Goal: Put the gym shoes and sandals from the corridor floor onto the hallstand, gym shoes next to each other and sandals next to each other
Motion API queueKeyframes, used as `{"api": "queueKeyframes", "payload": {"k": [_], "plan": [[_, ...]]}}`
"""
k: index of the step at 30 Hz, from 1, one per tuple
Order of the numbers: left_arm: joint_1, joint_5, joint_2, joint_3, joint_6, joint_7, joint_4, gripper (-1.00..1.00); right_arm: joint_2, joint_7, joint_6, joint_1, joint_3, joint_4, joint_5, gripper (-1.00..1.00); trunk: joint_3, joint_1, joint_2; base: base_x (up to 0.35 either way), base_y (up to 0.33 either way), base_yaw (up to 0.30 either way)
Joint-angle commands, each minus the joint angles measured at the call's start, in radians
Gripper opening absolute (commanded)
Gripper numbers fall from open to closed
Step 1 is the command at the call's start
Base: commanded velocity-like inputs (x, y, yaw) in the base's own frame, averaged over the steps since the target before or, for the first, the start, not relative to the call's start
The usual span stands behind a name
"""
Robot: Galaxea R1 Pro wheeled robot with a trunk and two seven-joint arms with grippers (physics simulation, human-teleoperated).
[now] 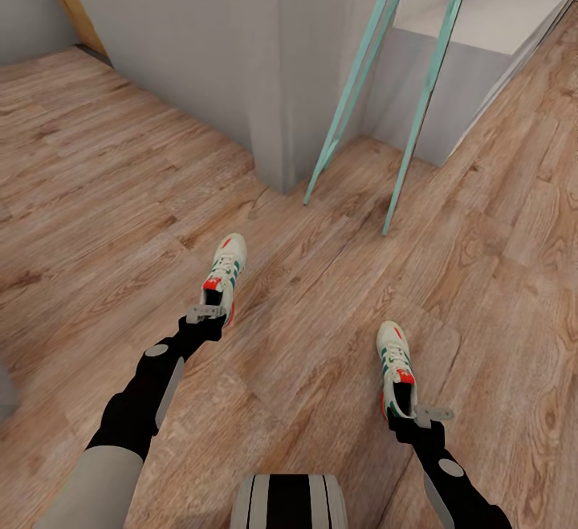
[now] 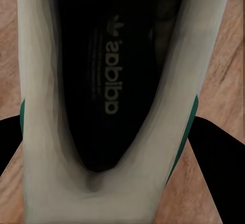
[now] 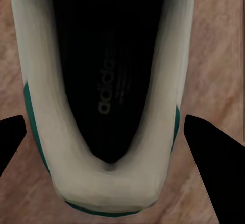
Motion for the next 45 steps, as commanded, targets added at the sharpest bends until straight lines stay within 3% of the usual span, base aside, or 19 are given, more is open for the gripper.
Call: {"api": "queueKeyframes", "payload": {"k": [1,12,15,16,19,20,21,25,28,32,35,36,37,40,41,45], "plan": [[0.0,-0.007,-0.001,0.005,0.005,-0.01,-0.001,-1.0,0.0,-0.001,-0.003,0.0,-0.003,0.001,0.008,-1.0,0.003,-0.001,0.0,0.0,0.0,0.0],[0.019,-0.012,0.011,0.015,0.003,-0.001,0.007,-1.0,0.0,-0.001,-0.006,0.0,0.003,0.002,0.01,-1.0,0.046,-0.005,0.003,0.0,0.0,0.0],[0.046,-0.013,0.013,0.043,0.0,-0.002,0.011,-1.0,0.0,-0.001,-0.007,0.0,0.003,0.004,0.011,-1.0,0.058,-0.007,0.003,0.0,0.0,0.0],[0.082,-0.014,0.017,0.079,-0.004,-0.003,0.015,-1.0,0.0,-0.001,-0.009,0.001,0.003,0.004,0.011,-1.0,0.061,-0.007,0.004,0.0,0.0,0.0],[0.121,-0.014,0.024,0.106,-0.023,-0.004,0.015,-1.0,0.0,-0.002,-0.011,0.001,0.003,0.004,0.011,-1.0,0.073,-0.009,0.004,0.0,0.0,0.0],[0.148,-0.016,0.026,0.115,-0.052,-0.004,0.016,-1.0,0.0,-0.002,-0.012,0.002,0.003,0.004,0.011,-1.0,0.077,-0.009,0.004,0.0,0.0,0.0],[0.226,-0.016,0.027,0.144,-0.128,-0.001,0.016,-1.0,0.001,-0.002,-0.017,0.004,0.003,0.007,0.011,-1.0,0.082,-0.01,0.005,0.0,0.0,-0.039],[0.323,-0.016,0.026,0.225,-0.241,-0.001,0.025,-1.0,0.002,0.004,-0.069,0.005,0.003,0.012,0.011,-1.0,0.103,-0.011,0.006,0.0,0.0,-0.058],[0.361,-0.018,0.026,0.257,-0.287,-0.001,0.051,-1.0,0.001,0.005,-0.093,0.006,0.003,0.012,0.011,-1.0,0.119,-0.013,0.006,0.0,0.0,-0.066],[0.406,-0.02,0.027,0.32,-0.438,-0.001,0.154,-1.0,0.002,0.003,-0.112,0.006,0.004,0.014,0.014,-1.0,0.14,-0.014,0.007,0.0,0.0,-0.068],[0.415,-0.019,0.028,0.342,-0.52,-0.001,0.277,-1.0,0.0,0.002,-0.127,0.023,0.003,0.013,0.014,-1.0,0.156,-0.016,0.008,0.0,0.0,-0.068],[0.417,-0.018,0.037,0.355,-0.61,-0.001,0.382,-1.0,-0.01,-0.001,-0.179,0.075,0.002,0.014,0.013,-1.0,0.162,-0.016,0.008,0.0,0.0,-0.068],[0.42,-0.018,0.042,0.358,-0.636,-0.001,0.41,-1.0,-0.014,-0.001,-0.213,0.102,0.002,0.014,0.013,-1.0,0.167,-0.017,0.008,0.0,0.0,-0.068],[0.434,-0.015,0.05,0.361,-0.659,-0.001,0.442,-1.0,-0.021,-0.003,-0.271,0.158,0.001,0.014,0.011,-1.0,0.183,-0.018,0.009,0.0,0.0,-0.068],[0.459,-0.014,0.054,0.361,-0.673,-0.001,0.452,-1.0,-0.043,-0.004,-0.316,0.218,0.0,0.018,0.009,-1.0,0.189,-0.019,0.009,0.0,0.0,-0.068],[0.516,-0.014,0.054,0.366,-0.785,-0.001,0.454,-1.0,-0.047,-0.003,-0.326,0.245,0.0,0.069,0.007,-1.0,0.21,-0.02,0.01,0.0,0.0,-0.068]]}}
